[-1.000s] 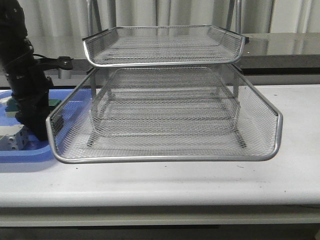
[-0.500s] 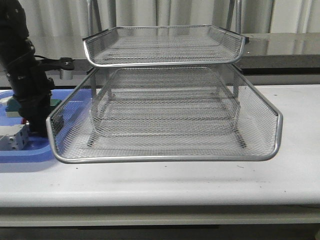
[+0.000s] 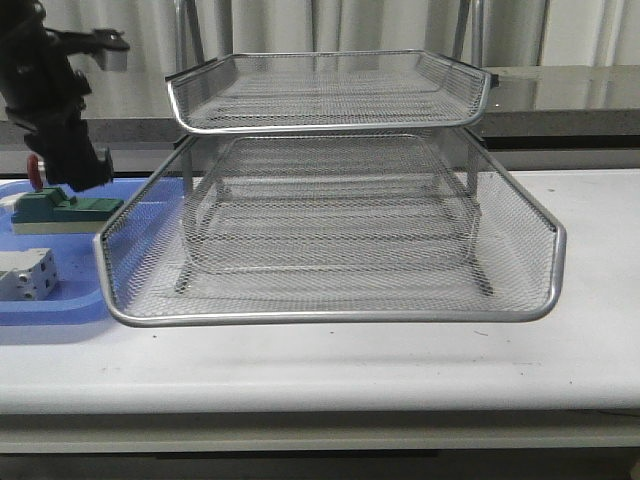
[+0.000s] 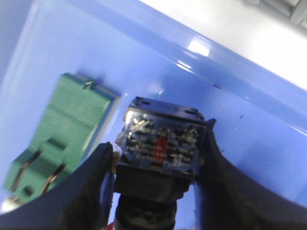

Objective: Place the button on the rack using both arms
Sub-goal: 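Close the left gripper on the button and lift it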

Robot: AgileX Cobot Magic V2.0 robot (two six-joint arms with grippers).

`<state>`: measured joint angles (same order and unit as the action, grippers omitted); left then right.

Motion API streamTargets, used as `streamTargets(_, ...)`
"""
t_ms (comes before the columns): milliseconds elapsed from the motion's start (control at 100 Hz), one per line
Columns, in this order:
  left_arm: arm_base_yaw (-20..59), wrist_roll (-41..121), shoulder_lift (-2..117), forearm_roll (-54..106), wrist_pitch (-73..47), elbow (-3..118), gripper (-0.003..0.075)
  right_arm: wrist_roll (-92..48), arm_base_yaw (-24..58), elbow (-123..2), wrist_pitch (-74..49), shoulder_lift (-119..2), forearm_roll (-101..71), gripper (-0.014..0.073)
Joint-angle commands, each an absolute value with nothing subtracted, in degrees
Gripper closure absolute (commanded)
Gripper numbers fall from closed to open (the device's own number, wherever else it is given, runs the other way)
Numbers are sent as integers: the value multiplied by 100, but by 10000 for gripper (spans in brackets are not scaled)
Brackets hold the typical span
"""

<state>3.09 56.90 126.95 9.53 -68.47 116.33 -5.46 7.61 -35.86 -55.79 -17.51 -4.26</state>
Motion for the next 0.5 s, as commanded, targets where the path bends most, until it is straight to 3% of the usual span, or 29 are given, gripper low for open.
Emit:
streamTargets(0, 228, 5524, 12093, 1152, -7190, 12029, 741, -551, 765, -3782, -5237, -1808, -441, 663)
streamTargets(490, 295, 4407, 10834, 1266, -7263, 12070, 741, -551, 765, -3782, -5242, -1808, -441, 663)
